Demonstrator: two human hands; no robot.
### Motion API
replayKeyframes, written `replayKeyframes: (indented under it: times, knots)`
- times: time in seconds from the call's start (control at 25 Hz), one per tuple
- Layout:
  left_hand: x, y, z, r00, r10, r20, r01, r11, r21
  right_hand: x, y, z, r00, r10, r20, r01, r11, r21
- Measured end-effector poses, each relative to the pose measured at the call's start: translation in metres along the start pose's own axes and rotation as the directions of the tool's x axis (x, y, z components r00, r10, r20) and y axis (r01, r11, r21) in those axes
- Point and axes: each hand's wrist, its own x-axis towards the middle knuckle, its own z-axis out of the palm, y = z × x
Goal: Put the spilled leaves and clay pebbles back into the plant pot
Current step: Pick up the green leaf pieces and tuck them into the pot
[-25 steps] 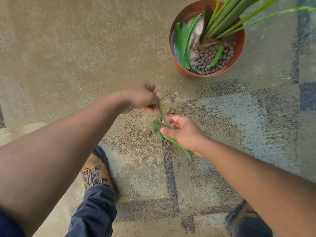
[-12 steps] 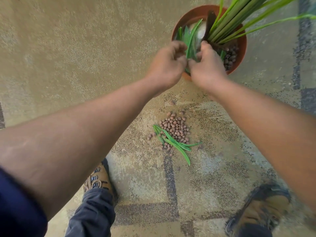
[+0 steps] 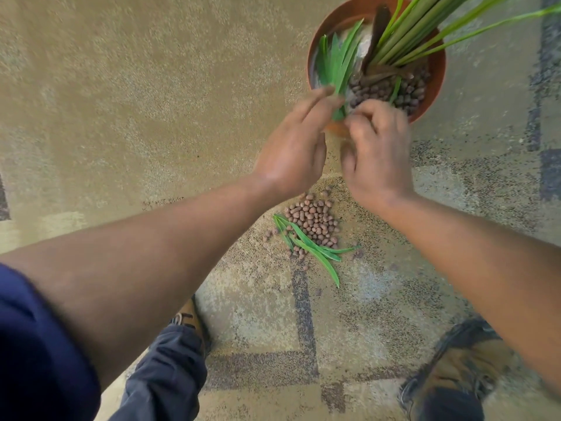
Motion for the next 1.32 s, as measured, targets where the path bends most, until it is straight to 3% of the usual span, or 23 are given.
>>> replayKeyframes:
  times: [0.04,0.12,0.16,0.24,0.32,0.44,0.6,0.8,0.92,1.08,1.32]
  knots:
    - [-0.011,-0.003,0.004,1.0,0.019,0.002,-0.02,0.999,0.049,-0.016,-0.002,0.004,1.0,-0.028,0.006,0.028,0.999,-0.02]
    - [-0.036,-0.012,0.013,0.992,-0.071,0.108,0.061,0.994,0.092,-0.046,-0.001,0.016,0.978,0.044,0.204,-0.053,0.998,0.038]
    - [-0.048,-0.018,0.018,0.964,-0.168,0.206,0.146,0.983,0.115,-0.06,0.001,0.023,0.922,0.129,0.366,-0.16,0.986,0.053]
    - [-0.068,-0.032,0.026,0.842,-0.38,0.383,0.334,0.925,0.183,-0.089,0.008,0.037,0.725,0.267,0.635,-0.323,0.946,-0.029]
    - [-0.085,-0.046,0.033,0.697,-0.532,0.482,0.475,0.845,0.246,-0.116,0.015,0.049,0.566,0.346,0.748,-0.401,0.909,-0.117]
    - [-0.106,-0.056,0.04,0.579,-0.568,0.584,0.509,0.812,0.286,-0.143,0.021,0.061,0.457,0.373,0.807,-0.497,0.86,-0.117]
    - [-0.113,-0.059,0.041,0.589,-0.576,0.567,0.527,0.805,0.271,-0.154,0.026,0.067,0.485,0.339,0.806,-0.452,0.886,-0.101]
    - [-0.106,-0.056,0.044,0.555,-0.638,0.534,0.602,0.751,0.271,-0.152,0.024,0.066,0.489,0.196,0.85,-0.162,0.978,-0.133]
    - [-0.103,-0.055,0.042,0.565,-0.657,0.498,0.626,0.735,0.259,-0.154,0.019,0.063,0.51,0.143,0.848,-0.078,0.99,-0.119]
    - [-0.095,-0.052,0.027,0.558,-0.701,0.443,0.685,0.691,0.23,-0.155,0.018,0.056,0.622,0.117,0.774,-0.096,0.993,-0.073]
    - [-0.073,-0.042,0.001,0.617,-0.685,0.388,0.631,0.725,0.277,-0.148,0.015,0.047,0.647,0.132,0.751,-0.16,0.986,-0.036]
